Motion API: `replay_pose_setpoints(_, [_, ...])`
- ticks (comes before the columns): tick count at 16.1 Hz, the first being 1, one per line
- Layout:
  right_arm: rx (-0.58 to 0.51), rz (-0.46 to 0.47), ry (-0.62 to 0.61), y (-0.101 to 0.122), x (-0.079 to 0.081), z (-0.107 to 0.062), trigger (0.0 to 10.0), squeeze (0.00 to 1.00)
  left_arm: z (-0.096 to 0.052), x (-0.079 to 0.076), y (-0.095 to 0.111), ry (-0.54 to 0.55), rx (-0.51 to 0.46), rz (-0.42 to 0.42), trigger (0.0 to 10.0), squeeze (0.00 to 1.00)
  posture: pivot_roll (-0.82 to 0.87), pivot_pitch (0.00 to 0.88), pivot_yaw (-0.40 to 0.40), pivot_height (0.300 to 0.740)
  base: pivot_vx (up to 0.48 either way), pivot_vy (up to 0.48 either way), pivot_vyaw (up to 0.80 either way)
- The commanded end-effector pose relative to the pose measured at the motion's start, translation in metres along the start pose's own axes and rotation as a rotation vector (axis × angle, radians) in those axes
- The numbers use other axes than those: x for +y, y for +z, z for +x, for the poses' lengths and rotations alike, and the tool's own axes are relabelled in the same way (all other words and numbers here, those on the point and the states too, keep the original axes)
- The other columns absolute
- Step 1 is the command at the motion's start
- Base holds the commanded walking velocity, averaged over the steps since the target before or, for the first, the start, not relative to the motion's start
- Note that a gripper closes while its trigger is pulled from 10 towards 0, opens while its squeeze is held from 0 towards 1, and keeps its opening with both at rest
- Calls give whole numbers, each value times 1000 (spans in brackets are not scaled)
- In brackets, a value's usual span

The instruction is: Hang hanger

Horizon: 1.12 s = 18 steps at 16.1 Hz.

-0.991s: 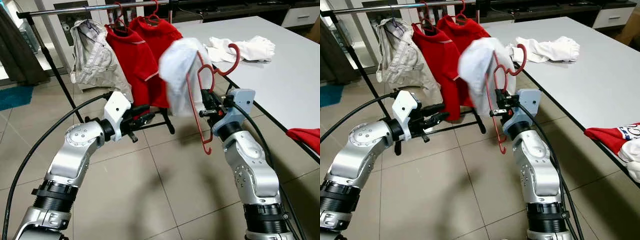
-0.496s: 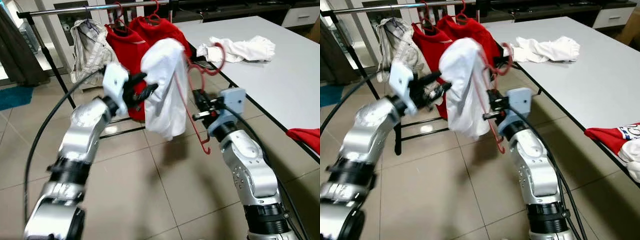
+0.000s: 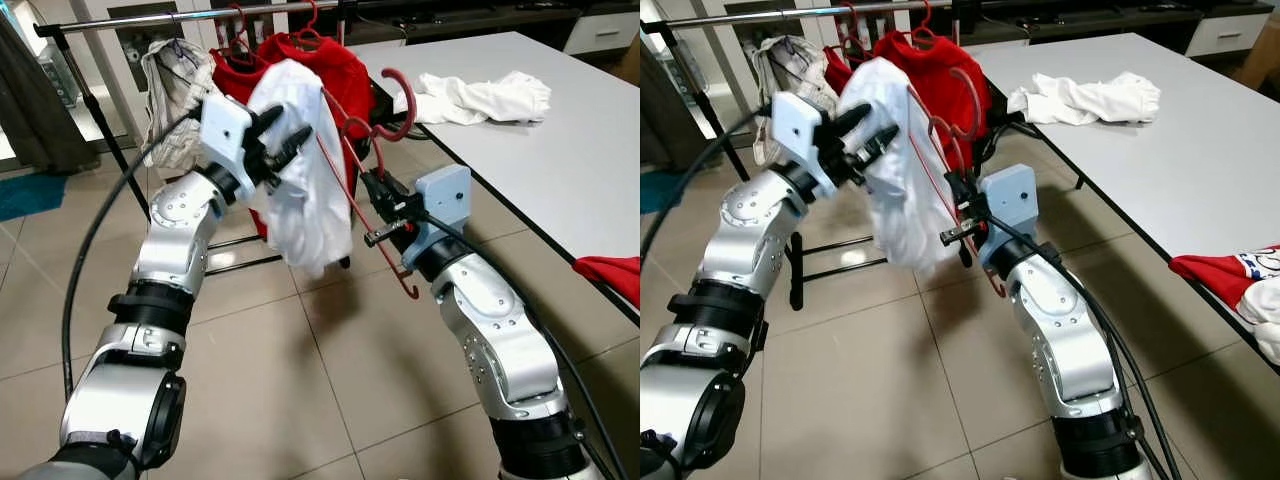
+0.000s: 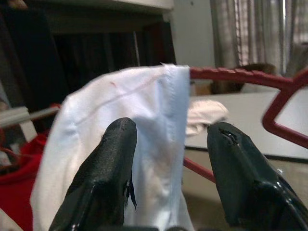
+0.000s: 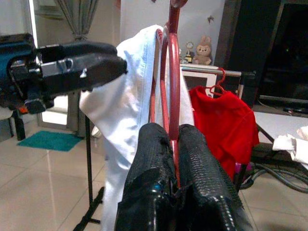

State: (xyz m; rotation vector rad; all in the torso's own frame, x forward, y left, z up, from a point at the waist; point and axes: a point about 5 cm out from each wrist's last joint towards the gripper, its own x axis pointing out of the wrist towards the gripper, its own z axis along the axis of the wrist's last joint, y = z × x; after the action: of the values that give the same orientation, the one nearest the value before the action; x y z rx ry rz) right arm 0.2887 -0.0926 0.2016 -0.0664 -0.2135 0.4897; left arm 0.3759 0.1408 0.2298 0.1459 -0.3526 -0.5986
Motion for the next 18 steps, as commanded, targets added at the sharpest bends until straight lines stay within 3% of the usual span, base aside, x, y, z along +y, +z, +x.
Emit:
replay_pose_setpoints(1, [-37,-17,7,10,3,-1,10000,0,1,3,2,13,-11,11,10000,0,-143,0,68,740,0,0,0])
replay_pose_setpoints(4, [-54,-13,30,16,9,-1,10000,0,3,4,-10,41,45,24,10000,0,-146,0,71,740,0,0,0])
replay_pose_setpoints(5, [-61,-11,37,18,10,-1,10000,0,4,5,-11,60,54,35,9529,0,-148,0,71,740,0,0,0])
replay_pose_setpoints(6, [-69,-9,43,20,11,-2,10000,0,4,6,-12,66,57,40,4667,0,-149,0,71,740,0,0,0])
replay_pose_setpoints(7, [-75,-6,49,22,11,-2,10000,0,4,6,-12,64,57,41,2745,0,-149,0,71,740,0,0,0])
replay_pose_setpoints(8, [-85,0,58,24,13,-2,10000,0,5,6,-13,56,53,41,0,0,-149,0,71,740,0,0,0])
replay_pose_setpoints(18, [-78,18,36,24,10,-2,10000,0,6,6,-9,53,5,84,0,0,-149,0,71,740,0,0,0])
